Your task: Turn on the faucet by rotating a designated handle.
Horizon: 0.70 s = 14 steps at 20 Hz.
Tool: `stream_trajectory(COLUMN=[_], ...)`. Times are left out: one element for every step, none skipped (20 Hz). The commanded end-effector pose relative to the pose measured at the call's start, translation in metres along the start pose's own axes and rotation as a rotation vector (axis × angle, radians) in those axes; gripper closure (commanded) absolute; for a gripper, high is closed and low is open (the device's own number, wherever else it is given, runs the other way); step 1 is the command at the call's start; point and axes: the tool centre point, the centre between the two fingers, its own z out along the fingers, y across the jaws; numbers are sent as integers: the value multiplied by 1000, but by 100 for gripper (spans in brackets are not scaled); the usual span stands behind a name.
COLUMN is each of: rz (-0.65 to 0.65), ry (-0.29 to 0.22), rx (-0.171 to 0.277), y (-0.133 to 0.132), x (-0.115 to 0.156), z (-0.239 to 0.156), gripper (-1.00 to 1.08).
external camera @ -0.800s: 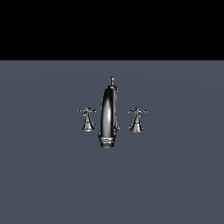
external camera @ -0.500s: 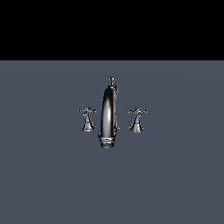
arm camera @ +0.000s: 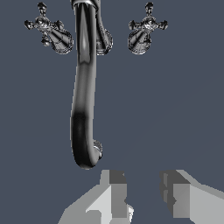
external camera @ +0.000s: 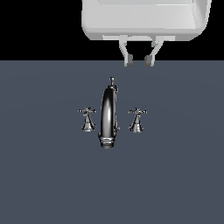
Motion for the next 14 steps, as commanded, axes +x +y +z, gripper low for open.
stream_trajectory(rz=[28, 73, 123, 211, 225, 215, 174, 84, 79, 14, 112, 165, 203, 301], ry=[-28, -28, -13, 4, 6, 56, 92, 74, 73, 116, 105, 98, 129, 149], rx=[-5, 28, 22, 67, 74, 64, 58, 17, 14, -10, 8, 18, 31, 38], y=[28, 34, 55, 58, 65, 60, 61, 47, 44, 30, 27, 54, 60, 94], x=[10, 15, 24, 38, 36, 62, 82, 88, 88, 112, 114, 109, 125, 136], z=[41, 55, 60, 63, 63, 54, 50, 68, 68, 62, 80, 84, 83, 90], gripper=[30, 20, 16, 34, 34, 39, 21, 48, 48, 47, 48, 48, 53, 44])
